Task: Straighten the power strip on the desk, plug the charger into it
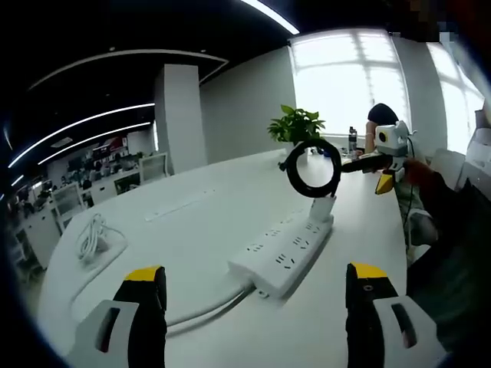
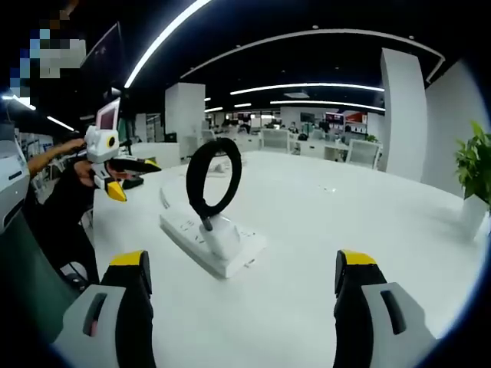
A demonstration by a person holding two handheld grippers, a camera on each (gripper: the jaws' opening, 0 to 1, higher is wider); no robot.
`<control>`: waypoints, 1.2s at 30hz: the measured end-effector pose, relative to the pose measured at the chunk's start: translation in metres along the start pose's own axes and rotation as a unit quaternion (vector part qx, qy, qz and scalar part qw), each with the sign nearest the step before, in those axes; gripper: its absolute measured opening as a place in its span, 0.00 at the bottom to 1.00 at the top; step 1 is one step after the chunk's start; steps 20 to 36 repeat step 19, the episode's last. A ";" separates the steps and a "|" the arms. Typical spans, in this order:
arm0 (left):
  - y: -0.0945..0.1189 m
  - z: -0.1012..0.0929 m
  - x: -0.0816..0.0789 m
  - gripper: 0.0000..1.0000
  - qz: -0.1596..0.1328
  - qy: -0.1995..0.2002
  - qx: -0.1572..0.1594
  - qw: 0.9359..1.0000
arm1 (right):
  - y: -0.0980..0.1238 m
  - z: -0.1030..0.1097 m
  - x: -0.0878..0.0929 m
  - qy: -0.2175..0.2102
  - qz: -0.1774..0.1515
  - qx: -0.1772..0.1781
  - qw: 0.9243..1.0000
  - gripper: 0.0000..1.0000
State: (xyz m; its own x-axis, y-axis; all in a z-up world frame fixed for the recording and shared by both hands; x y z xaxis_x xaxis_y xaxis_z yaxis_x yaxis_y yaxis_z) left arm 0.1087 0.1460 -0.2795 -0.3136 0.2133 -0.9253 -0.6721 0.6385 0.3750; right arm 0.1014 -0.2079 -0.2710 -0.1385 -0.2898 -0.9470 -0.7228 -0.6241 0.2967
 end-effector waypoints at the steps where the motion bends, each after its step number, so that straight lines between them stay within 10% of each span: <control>1: 0.000 -0.001 0.000 0.99 -0.003 0.002 -0.001 1.000 | 0.000 0.002 -0.002 0.002 -0.003 0.000 1.000 1.00; 36: 0.005 -0.020 0.003 0.99 0.002 -0.007 -0.029 1.000 | 0.001 0.027 -0.010 0.004 0.011 0.019 1.000 1.00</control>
Point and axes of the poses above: the point that each gripper's makers call its tool centre point, and the gripper's own axes: y roughly backward along the fingers, z roughly to its left, x roughly out of its underside, the point moved 6 cm from there along y, roughly backward along the fingers, and after that the axes turned 5 degrees about y, right-handed, at the moved point
